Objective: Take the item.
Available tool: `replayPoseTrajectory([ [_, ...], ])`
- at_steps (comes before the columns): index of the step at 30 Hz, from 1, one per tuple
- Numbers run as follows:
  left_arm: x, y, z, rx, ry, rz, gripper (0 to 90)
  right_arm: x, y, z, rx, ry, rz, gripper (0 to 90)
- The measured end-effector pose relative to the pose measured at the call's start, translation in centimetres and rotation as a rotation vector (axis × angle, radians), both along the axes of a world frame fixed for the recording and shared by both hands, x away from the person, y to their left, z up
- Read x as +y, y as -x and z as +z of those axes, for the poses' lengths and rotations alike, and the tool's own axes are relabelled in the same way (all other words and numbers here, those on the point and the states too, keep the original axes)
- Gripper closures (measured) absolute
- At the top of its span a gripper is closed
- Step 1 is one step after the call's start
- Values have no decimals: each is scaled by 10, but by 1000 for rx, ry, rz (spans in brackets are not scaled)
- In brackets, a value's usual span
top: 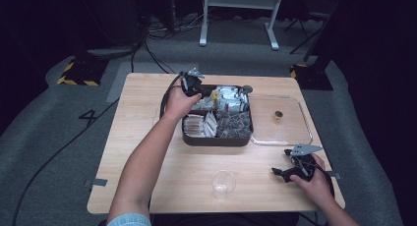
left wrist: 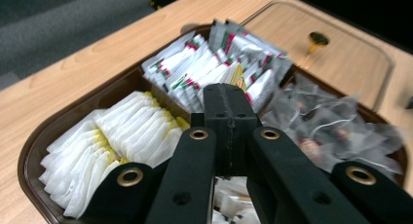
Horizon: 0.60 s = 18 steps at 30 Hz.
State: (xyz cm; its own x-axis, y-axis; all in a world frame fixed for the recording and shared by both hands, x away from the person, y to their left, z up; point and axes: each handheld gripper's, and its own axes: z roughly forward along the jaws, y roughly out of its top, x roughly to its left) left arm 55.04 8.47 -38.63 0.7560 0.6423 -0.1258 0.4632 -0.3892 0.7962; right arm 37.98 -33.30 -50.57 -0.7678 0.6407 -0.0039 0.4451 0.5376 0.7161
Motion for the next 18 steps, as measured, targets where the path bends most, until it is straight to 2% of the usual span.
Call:
replayPoseTrajectory([
  [3, 2, 11, 7, -20, 28, -14, 900, 0, 0, 0, 1, 0, 0, 23],
  [11, 8, 41, 27, -74, 57, -32, 900, 0, 0, 0, 0, 0, 1, 23],
  [13, 10, 50, 31, -85, 82, -37, 900, 0, 0, 0, 0, 0, 0, 23],
  [18, 11, 75, 40, -103, 86, -52, 900, 0, 0, 0, 0, 1, 2, 23],
])
